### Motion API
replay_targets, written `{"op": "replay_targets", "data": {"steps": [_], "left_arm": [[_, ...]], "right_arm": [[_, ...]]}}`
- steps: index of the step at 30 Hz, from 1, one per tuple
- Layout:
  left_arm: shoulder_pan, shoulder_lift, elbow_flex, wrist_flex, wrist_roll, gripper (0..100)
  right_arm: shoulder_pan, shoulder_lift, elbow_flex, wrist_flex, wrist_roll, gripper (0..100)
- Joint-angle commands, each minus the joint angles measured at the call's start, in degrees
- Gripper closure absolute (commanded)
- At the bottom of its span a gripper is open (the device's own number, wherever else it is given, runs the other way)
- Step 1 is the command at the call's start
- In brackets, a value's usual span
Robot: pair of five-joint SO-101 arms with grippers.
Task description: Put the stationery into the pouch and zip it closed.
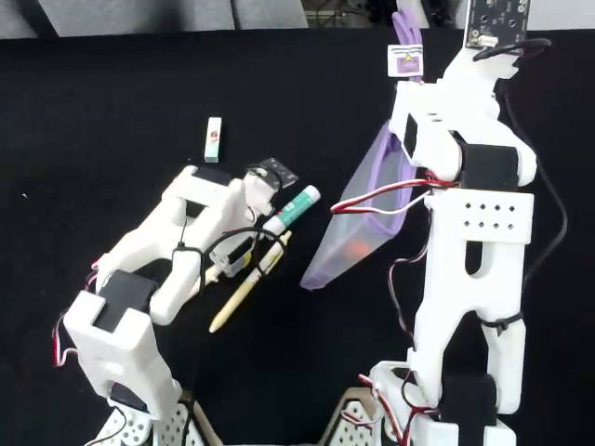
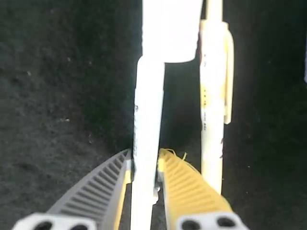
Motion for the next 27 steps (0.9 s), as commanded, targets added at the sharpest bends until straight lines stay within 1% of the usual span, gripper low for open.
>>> {"op": "replay_targets", "data": {"steps": [1, 6, 9, 13, 16, 19, 21, 22, 24, 27], "left_arm": [[-2.68, -5.71, -5.49, -0.79, 5.71, 97], [-4.97, -20.57, -10.24, -1.49, 14.24, 97], [-4.97, -30.59, -9.89, -6.07, 17.93, 97], [-4.35, -42.37, -6.55, -14.24, 23.21, 97], [-3.3, -49.14, -4.26, -19.78, 29.1, 97], [-3.03, -55.21, -2.51, -24.09, 36.92, 97], [-0.92, -58.37, -1.45, -27.08, 41.23, 97], [0.4, -59.87, -0.75, -28.92, 42.29, 97], [3.91, -62.59, 2.15, -33.58, 42.46, 97], [9.19, -66.64, 9.01, -43.25, 42.46, 97]], "right_arm": [[0.88, -0.31, -2.24, 0.44, 0.7, 98.8], [0.79, -0.31, -2.24, 0.44, 0.7, 98.8], [0.62, -0.31, -2.24, 0.44, 0.7, 98.8], [0.62, -0.22, -2.15, 0.44, 0.7, 98.8], [0.62, -0.04, -2.15, 0.44, 0.7, 98.8], [0.53, 0.04, -2.15, 0.44, 0.7, 98.8], [0.44, 0.13, -2.15, 0.44, 0.7, 98.8], [0.44, 0.13, -2.15, 0.44, 0.7, 98.8], [0.44, 0.13, -2.15, 0.44, 0.7, 98.8], [0.44, 0.13, -2.15, 0.44, 0.7, 98.8]]}}
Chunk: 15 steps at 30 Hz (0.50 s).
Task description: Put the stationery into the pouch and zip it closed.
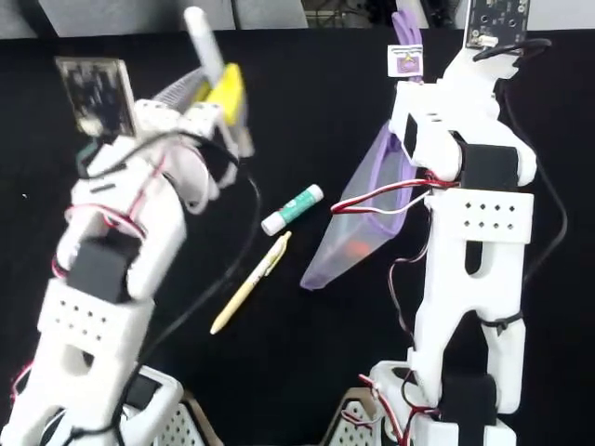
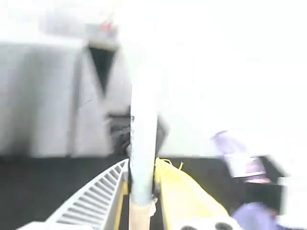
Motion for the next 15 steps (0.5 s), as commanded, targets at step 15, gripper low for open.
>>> {"op": "replay_targets", "data": {"steps": [15], "left_arm": [[22.73, -22.77, 26.07, -33.14, 1.14, 97]], "right_arm": [[0.35, 0.22, -2.15, 0.26, 0.7, 98.8]]}}
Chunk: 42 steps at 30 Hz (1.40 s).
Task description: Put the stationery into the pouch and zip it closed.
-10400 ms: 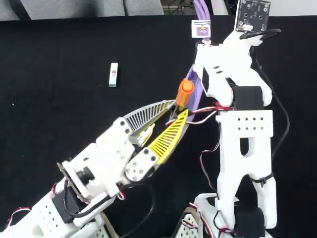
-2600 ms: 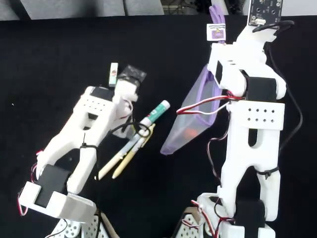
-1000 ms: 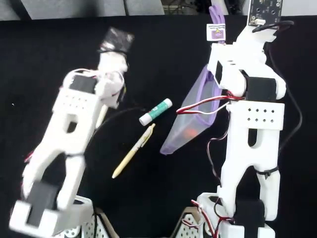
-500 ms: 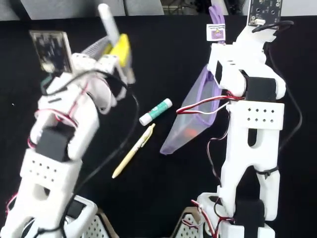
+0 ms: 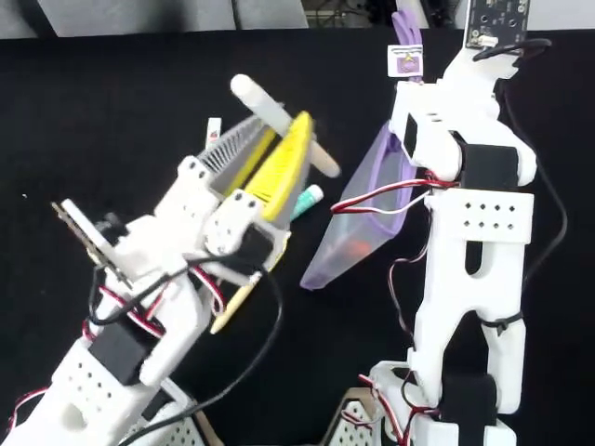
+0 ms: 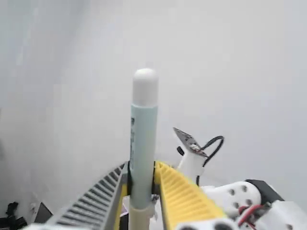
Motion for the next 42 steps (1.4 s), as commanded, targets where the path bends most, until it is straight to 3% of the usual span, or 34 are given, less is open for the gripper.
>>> {"op": "replay_targets", "data": {"steps": [1, 9, 14, 17, 24, 42], "left_arm": [[4.7, -1.05, -0.04, -1.41, 0.53, 97], [13.49, -1.05, 0.4, -1.32, 0.18, 97], [17.19, -0.62, 2.68, -1.85, -8.62, 97], [16.84, 2.55, 3.91, -6.68, -12.22, 97], [10.15, 13.63, 8.13, -20.04, -13.71, 97], [-3.21, 11.16, 4.18, -19.87, -13.63, 97]], "right_arm": [[0.35, 0.22, -2.15, 0.26, 0.7, 98.8], [0.35, 0.22, -2.15, 0.09, 0.7, 98.8], [0.35, 0.22, -2.15, 0.09, 0.7, 98.8], [0.35, 0.22, -2.15, 0.09, 0.7, 98.8], [0.7, 0.13, -2.24, 0.35, 0.7, 98.8], [3.52, -0.31, -3.56, 2.73, 2.64, 98.8]]}}
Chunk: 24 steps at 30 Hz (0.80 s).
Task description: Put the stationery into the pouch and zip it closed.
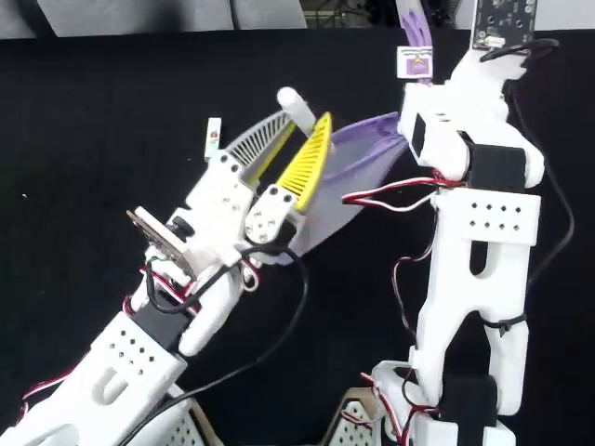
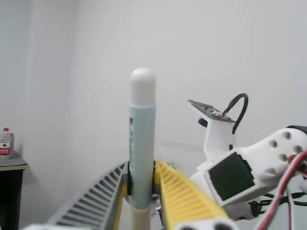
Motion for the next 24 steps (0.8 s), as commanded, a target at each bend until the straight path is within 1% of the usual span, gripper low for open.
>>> {"op": "replay_targets", "data": {"steps": [1, 7, 9, 11, 15, 17, 21, 24], "left_arm": [[-2.07, 2.9, -4.88, -1.14, -0.62, 97], [-2.68, 11.34, -5.41, -1.14, -0.62, 97], [-2.59, 11.25, -5.93, 0.62, -0.44, 92], [-1.71, 10.02, -7.43, 6.77, -0.18, 87], [0.04, 5.36, -14.81, 23.82, -0.18, 85], [0.66, 2.73, -18.51, 30.42, -0.18, 85], [0.22, -1.14, -23.34, 38.24, -0.18, 82], [-3.3, -2.99, -25.01, 42.11, -0.18, 82]], "right_arm": [[1.05, -0.31, -4.26, 2.46, 0.62, 98.8], [0.88, -0.31, -6.55, 4.66, 0.62, 98.8], [0.88, -0.22, -6.29, 4.48, 0.62, 98.8], [0.88, -0.13, -6.29, 4.4, 0.62, 98.8], [0.88, 0.04, -6.29, 4.31, 0.62, 98.8], [0.18, 0.04, -6.29, 4.22, 0.62, 98.8], [-1.67, 0.13, -6.29, 4.22, 0.62, 98.8], [-2.73, 0.13, -6.64, 4.13, 0.62, 98.8]]}}
